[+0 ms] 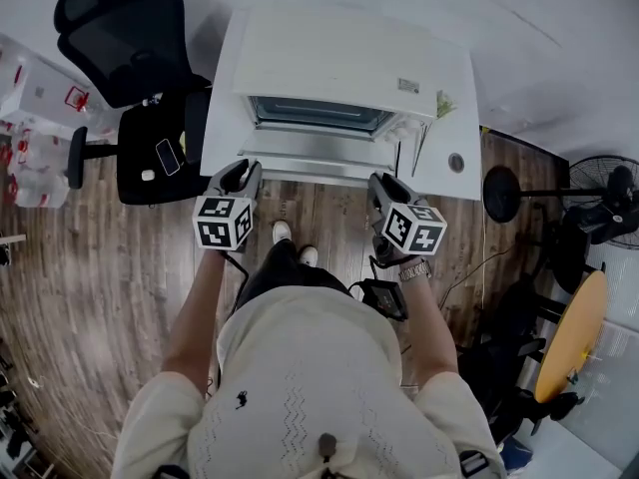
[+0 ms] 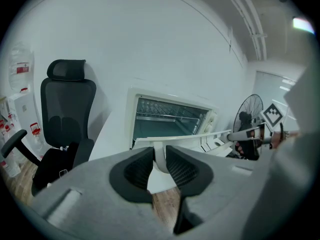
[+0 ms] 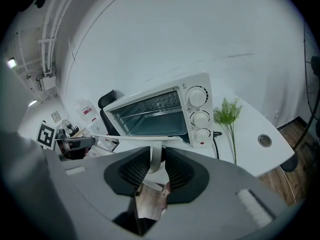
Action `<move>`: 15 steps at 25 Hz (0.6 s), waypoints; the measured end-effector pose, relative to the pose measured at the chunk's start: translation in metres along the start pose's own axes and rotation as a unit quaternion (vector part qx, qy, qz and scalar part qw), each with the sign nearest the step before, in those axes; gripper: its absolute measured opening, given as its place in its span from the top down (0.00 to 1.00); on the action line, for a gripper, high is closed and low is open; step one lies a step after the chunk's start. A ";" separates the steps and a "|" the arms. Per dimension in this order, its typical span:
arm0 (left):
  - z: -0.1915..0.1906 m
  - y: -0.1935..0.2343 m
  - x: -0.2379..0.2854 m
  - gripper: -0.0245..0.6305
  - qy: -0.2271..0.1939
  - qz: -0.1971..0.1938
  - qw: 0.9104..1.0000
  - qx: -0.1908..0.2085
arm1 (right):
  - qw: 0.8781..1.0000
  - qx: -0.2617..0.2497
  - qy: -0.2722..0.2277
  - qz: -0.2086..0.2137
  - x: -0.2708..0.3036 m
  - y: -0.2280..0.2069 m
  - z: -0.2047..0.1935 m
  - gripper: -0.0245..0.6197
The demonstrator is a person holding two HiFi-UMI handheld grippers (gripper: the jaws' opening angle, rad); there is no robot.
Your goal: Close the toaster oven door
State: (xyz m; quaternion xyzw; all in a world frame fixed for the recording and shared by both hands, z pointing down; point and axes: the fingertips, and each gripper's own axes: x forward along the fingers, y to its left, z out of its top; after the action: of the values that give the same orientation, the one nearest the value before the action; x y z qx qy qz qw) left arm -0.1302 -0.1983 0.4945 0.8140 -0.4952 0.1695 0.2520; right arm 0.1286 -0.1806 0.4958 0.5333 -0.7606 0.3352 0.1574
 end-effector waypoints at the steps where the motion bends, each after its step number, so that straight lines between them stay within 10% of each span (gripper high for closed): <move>1: 0.001 0.001 0.000 0.84 0.000 -0.002 1.000 -0.004 | 1.000 0.001 0.000 -0.001 0.000 0.001 0.002 0.80; 15: 0.022 0.004 0.005 0.84 0.009 -0.002 1.000 -0.026 | 1.000 0.013 0.016 0.011 0.005 0.001 0.023 0.79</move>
State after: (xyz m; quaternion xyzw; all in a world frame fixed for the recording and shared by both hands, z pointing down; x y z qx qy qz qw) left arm -0.1312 -0.2166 0.4804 0.8063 -0.4961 0.1630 0.2780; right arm 0.1282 -0.1998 0.4815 0.5213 -0.7595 0.3554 0.1584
